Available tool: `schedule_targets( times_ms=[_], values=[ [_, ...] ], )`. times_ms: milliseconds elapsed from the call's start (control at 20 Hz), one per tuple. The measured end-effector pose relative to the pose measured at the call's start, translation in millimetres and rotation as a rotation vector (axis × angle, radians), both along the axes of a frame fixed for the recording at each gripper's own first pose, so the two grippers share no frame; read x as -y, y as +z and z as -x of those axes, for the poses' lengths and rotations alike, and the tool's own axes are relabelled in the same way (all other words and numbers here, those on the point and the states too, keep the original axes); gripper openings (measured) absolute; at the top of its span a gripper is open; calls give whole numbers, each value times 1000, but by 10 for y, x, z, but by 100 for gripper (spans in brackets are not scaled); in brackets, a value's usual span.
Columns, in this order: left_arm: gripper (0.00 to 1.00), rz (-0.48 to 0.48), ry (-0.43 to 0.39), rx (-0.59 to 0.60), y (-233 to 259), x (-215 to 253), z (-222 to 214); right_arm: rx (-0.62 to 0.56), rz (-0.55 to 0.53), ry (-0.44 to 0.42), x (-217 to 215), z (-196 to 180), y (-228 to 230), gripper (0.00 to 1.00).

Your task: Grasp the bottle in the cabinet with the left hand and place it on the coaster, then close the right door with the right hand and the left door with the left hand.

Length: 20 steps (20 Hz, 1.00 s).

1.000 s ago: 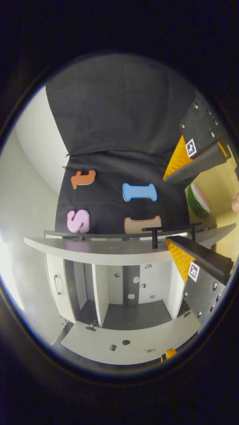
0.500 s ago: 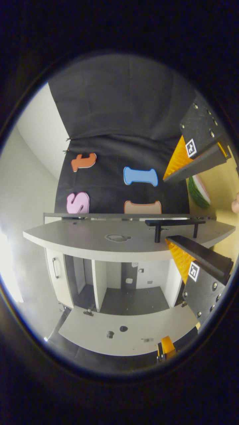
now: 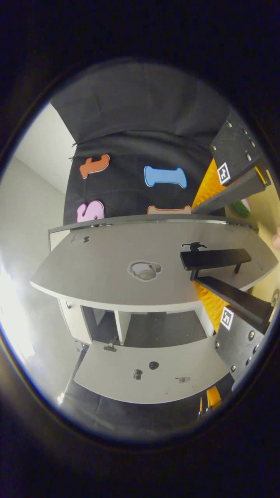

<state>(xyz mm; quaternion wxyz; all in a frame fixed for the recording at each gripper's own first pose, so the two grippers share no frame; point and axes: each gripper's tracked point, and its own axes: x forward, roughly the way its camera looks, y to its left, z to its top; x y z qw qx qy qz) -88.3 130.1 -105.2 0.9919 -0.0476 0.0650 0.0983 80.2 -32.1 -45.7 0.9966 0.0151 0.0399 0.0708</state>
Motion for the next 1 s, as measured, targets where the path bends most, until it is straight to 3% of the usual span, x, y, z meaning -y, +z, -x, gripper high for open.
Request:
schedule_targets(
  times_ms=[200, 800, 850, 1000],
  values=[
    [96, 16, 42, -2, -10, -121, 105, -9, 2, 26, -252, -117, -38, 98],
    [96, -114, 176, -36, -7, -541, 443, -18, -16, 67, -967, -727, -202, 97],
    [92, -119, 185, -37, -9, -576, 449, -22, -17, 68, -1015, -770, -226, 100],
    [96, -123, 202, -35, -2, -646, 430, -28, -21, 65, -1106, -875, -241, 97]
  ],
)
